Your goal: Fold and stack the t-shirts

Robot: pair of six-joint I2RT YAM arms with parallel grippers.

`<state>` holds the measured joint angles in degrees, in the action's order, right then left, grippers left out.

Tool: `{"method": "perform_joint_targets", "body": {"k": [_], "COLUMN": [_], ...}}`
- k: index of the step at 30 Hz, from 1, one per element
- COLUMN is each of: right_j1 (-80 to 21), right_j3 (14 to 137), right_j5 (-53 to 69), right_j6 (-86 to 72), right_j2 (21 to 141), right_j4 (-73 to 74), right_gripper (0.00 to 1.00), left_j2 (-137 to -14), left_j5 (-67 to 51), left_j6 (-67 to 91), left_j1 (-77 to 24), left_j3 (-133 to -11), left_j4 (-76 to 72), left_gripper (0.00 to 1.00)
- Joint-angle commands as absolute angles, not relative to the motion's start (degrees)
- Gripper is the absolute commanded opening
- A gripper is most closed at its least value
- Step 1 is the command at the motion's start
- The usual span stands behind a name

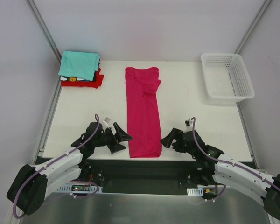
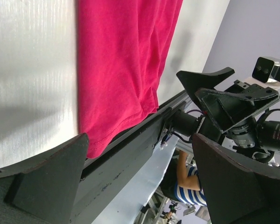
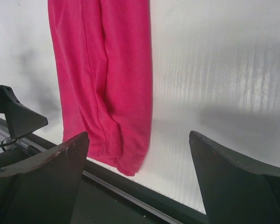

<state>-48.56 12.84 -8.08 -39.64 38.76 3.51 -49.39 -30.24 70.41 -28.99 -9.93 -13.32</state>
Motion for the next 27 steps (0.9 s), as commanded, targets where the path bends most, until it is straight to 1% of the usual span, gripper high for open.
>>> {"method": "perform_joint_targets", "body": {"k": [1, 11, 20, 27], "right_j1": [-51.1, -60.0, -61.7, -62.3], "right_j3": [11.7, 11.3, 9.3, 8.8], "right_j5": [-8.2, -13.4, -15.6, -16.0], "right_j6": [-44.2, -49.0, -51.8, -52.8], "right_j2": [36.7, 38.7, 36.0, 38.0], "right_j4": [0.3, -2.5, -1.0, -1.7], "right_gripper": [0.92, 0.90, 0.90, 0.89], "left_j2": [-47.6, -47.1, -46.2, -47.4], "left_j5": [-26.9, -24.2, -21.7, -21.0], "left_j6": [73.6, 75.7, 78.1, 79.1], "left_j1": [-31.3, -35.2, -37.7, -38.8], "left_j3": [-8.1, -7.1, -4.7, -4.3], "left_j4": [-15.7, -15.9, -16.2, -16.5], "left_gripper": [0.93, 0.92, 0.92, 0.92]}}
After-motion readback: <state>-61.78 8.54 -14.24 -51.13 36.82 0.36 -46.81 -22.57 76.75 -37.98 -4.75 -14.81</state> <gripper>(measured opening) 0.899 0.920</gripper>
